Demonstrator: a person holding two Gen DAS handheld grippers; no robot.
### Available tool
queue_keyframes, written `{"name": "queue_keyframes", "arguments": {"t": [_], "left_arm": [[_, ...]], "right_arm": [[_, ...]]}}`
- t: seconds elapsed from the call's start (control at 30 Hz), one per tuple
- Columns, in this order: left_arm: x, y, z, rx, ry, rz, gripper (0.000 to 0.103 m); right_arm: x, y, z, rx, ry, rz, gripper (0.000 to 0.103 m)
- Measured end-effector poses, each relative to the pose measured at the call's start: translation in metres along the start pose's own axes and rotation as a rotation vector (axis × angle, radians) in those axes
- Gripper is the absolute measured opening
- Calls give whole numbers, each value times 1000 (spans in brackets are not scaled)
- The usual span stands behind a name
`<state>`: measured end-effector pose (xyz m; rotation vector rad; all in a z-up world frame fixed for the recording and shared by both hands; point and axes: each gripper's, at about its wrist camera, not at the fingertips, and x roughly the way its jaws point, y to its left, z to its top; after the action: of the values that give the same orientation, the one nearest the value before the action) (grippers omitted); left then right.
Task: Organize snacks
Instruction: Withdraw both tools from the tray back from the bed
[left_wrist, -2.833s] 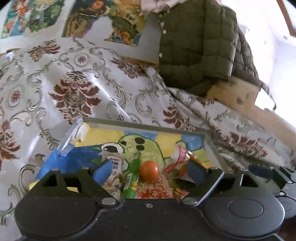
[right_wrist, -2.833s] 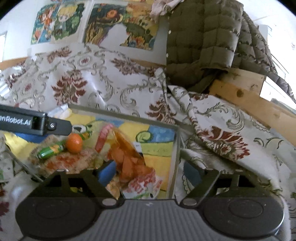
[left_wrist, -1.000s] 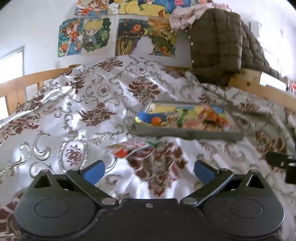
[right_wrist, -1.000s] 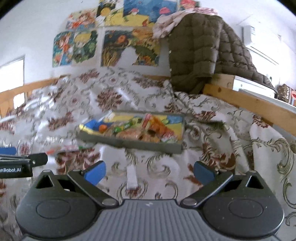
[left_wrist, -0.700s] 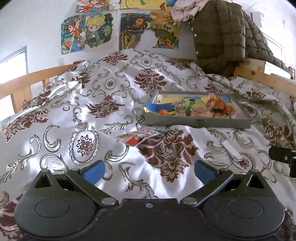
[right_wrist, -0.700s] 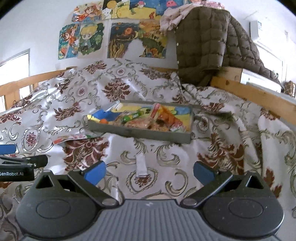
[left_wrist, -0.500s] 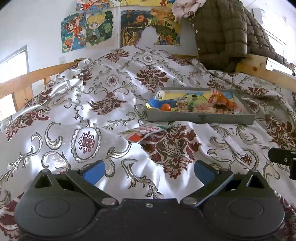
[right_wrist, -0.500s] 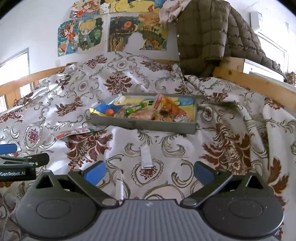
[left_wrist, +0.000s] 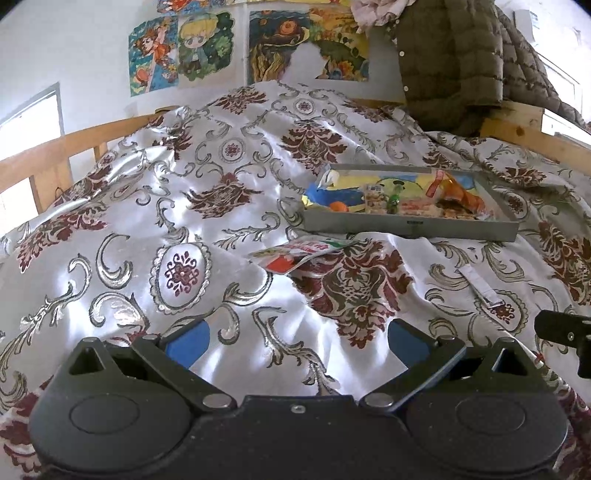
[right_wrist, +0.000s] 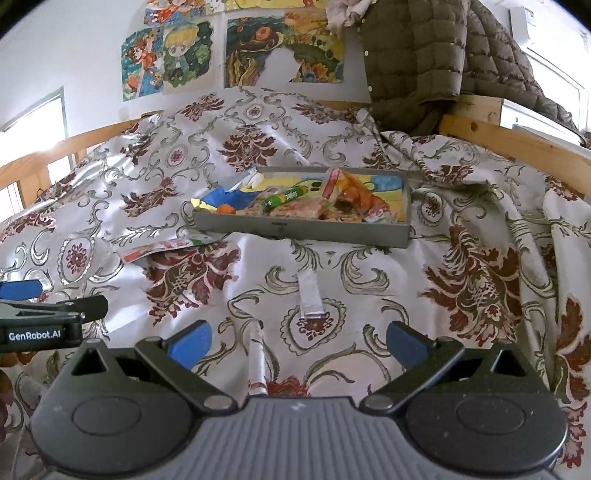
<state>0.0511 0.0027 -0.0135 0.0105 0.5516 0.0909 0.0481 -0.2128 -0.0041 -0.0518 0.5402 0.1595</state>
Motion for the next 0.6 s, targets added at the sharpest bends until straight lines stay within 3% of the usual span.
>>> {"name": "queue_keyframes", "arguments": {"t": [0.6], "left_arm": [[13,8,5,-2,11,20,102]], "right_arm": [[13,9,-1,-1,20,56,103]]}}
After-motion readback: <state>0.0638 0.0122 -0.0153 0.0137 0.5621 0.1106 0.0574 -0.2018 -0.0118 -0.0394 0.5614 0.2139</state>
